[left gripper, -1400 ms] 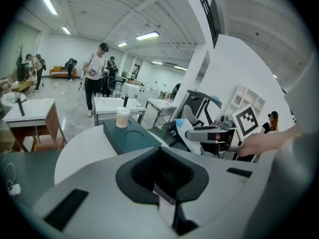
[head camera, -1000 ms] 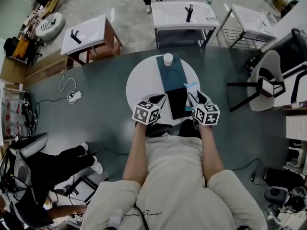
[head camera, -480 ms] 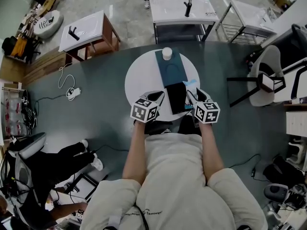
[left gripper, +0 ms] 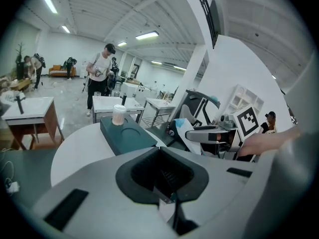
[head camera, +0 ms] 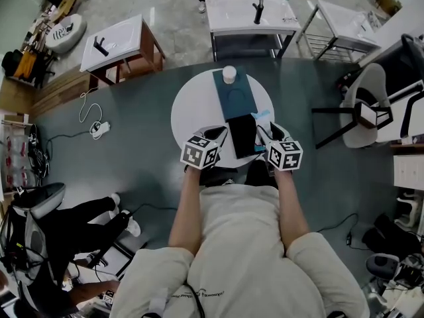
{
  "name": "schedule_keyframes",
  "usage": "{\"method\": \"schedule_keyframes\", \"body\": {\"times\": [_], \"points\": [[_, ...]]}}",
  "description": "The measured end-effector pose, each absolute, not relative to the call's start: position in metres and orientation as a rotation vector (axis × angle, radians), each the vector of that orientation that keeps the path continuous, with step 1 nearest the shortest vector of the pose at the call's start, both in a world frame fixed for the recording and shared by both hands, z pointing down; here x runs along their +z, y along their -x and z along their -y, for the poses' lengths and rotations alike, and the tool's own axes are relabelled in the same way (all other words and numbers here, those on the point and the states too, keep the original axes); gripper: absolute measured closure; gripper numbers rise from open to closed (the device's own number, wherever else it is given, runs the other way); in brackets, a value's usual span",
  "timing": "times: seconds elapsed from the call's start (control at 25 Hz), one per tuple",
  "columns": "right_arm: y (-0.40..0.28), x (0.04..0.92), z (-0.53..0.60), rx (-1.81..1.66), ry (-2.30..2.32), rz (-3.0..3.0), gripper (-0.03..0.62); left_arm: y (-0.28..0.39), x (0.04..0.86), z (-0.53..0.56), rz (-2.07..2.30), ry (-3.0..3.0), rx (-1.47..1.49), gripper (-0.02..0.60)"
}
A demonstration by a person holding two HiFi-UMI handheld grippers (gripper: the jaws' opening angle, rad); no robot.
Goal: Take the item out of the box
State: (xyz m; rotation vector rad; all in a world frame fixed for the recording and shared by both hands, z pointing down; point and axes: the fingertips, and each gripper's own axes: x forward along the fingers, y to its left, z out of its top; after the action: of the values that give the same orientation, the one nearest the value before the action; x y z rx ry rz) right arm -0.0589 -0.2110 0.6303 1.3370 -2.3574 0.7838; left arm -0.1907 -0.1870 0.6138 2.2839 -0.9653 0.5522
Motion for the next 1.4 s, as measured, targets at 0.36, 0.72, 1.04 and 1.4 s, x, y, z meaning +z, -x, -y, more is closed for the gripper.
{"method": "schedule_keyframes", "body": {"times": [0.36,0.72,1.04,1.4], "points": [[0.063,0.632,0.212,0.784,-1.311,2.367,0.384,0.191,0.615,0.187,0.965,-2.284,0.558,0.560],[0.076,0.634,0.217,0.780,-1.271,2.370,0.384,0.200,0.615,0.192,0.970,-2.278,0.563,0.560],[0.078,0.633,0.220,0.789,-1.273,2.373,0.384,0.203,0.615,0.193,0.976,-2.274,0.563,0.560],[0.086,0.636,0.221,0.794,-1.245,2.381,0.384,0.212,0.616,0.197,1.022,-2.254,0.536,0.560]]}}
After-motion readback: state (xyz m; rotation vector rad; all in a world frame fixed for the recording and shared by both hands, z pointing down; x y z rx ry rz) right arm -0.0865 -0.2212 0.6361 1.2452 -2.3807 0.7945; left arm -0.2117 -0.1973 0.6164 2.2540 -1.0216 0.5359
